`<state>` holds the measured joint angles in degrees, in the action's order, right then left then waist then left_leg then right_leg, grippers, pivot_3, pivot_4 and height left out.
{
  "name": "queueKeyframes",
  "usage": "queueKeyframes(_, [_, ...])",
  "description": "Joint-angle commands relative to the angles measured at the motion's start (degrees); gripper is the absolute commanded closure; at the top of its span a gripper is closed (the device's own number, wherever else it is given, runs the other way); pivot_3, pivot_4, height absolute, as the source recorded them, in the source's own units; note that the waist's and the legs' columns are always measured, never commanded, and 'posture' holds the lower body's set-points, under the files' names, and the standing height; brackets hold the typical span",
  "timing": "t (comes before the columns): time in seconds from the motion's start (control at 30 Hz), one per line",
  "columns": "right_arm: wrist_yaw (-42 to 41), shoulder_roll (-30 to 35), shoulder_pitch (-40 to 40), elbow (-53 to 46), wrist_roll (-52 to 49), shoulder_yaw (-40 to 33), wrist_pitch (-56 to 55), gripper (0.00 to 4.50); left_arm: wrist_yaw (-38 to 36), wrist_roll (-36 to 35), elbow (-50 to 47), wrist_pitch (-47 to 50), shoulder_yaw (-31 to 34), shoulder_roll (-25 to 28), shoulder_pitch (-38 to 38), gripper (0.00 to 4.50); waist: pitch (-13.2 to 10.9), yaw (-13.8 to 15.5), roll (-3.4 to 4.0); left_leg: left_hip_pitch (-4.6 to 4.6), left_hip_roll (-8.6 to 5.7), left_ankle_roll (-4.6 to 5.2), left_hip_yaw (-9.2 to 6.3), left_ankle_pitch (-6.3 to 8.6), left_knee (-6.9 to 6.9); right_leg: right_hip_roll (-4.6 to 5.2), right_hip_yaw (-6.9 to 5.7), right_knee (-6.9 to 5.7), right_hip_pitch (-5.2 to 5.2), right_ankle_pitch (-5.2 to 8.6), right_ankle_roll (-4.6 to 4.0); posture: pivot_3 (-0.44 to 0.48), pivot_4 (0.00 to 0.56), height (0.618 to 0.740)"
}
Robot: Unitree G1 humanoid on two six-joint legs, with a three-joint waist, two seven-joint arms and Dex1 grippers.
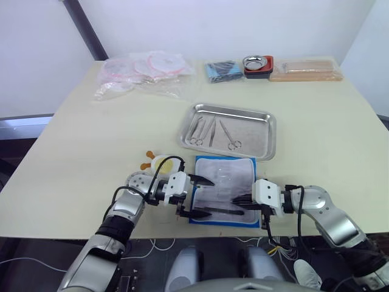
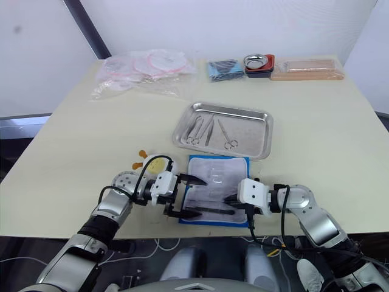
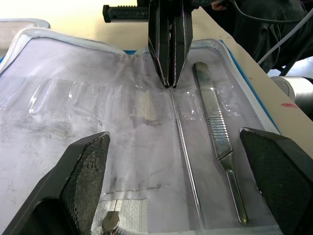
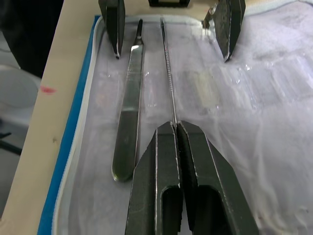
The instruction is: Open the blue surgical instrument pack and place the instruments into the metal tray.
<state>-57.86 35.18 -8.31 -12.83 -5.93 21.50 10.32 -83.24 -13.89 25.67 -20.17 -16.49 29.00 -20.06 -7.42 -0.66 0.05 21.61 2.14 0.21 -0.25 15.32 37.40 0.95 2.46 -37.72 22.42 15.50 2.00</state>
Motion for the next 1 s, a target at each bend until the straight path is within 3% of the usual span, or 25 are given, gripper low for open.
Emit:
queueKeyframes(0.03, [-0.6,1.5,-0.2,-2.9,-0.2,-0.4,4.0,4.46,1.6,6.7,4.9,0.9,-3.4,0.9,3.0,0.00,0.0,0.0,0.00,0.00,0.00,0.00,0.00,0.00,0.00,0.00,0.00,0.00,0.00,0.00,0.00,0.000,0.150,0.740])
queueKeyframes(1.0, [-3.5,12.7,-6.2,-17.5,-1.3,-3.6,15.2,4.46,2.1,6.6,2.2,2.2,-3.9,0.6,3.9,0.00,-0.1,0.1,0.06,0.15,-0.01,0.00,-0.07,0.00,0.00,0.06,0.00,0.10,0.06,0.00,0.02,0.000,0.150,0.740])
